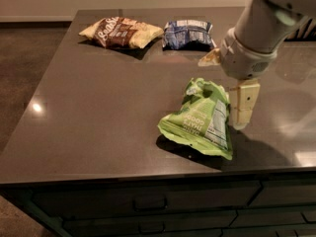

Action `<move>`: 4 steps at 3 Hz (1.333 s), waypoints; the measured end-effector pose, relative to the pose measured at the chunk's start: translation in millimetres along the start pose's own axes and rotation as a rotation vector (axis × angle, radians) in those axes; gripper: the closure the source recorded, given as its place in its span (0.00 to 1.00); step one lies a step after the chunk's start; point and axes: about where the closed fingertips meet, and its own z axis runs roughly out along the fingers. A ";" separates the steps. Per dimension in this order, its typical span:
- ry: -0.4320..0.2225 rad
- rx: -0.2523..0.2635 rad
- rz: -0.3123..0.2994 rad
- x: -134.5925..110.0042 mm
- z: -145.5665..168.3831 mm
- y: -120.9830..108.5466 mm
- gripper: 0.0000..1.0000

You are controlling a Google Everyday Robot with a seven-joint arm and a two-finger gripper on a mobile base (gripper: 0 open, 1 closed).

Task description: Move green rice chip bag near brown chip bag

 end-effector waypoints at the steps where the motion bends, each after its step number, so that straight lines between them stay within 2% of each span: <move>1: 0.033 -0.040 -0.094 -1.6 22.4 -7.5 0.00; 2: 0.075 -0.086 -0.190 -2.4 39.8 -8.4 0.00; 3: 0.096 -0.121 -0.260 -4.5 45.6 -8.0 0.16; 4: 0.110 -0.135 -0.299 -6.8 46.9 -10.6 0.39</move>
Offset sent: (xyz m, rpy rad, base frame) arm 0.0170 0.0151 -0.0577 -0.2222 0.0535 0.3001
